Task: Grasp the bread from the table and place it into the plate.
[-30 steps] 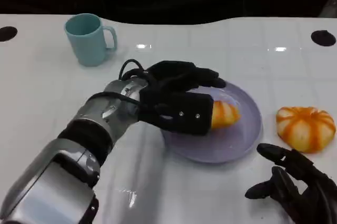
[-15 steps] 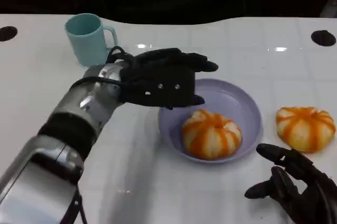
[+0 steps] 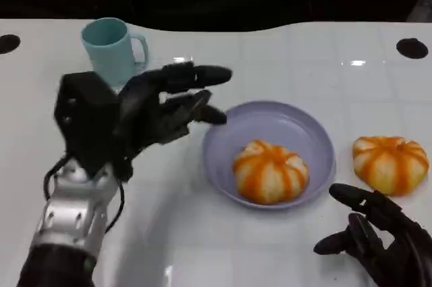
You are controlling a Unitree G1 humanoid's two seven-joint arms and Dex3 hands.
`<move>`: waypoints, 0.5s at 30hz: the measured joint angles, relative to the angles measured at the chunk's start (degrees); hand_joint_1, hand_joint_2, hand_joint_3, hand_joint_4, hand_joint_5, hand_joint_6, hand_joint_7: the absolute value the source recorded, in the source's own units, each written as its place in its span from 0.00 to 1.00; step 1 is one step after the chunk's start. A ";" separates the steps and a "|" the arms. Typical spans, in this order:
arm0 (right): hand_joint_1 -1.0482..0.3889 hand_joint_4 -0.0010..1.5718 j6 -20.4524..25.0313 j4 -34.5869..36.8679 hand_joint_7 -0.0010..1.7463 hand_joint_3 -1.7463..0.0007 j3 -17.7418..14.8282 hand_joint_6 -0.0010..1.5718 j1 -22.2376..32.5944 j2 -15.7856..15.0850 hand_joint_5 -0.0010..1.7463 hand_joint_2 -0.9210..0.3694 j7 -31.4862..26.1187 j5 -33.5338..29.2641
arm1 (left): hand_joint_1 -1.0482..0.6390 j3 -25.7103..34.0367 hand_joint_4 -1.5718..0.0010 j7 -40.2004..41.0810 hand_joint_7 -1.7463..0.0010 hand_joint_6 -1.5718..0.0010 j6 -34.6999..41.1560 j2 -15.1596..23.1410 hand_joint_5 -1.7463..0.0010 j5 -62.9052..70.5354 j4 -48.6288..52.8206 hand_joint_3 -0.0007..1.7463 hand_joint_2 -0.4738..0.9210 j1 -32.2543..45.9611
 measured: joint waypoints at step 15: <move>0.20 0.49 1.37 -1.39 0.38 0.82 0.15 0.53 0.56 -0.07 0.63 0.00 -0.25 0.10 | 0.31 8.17 0.59 3.94 0.01 0.73 26.99 -7.35 0.00 -23.26 -28.16 0.31 1.00 25.17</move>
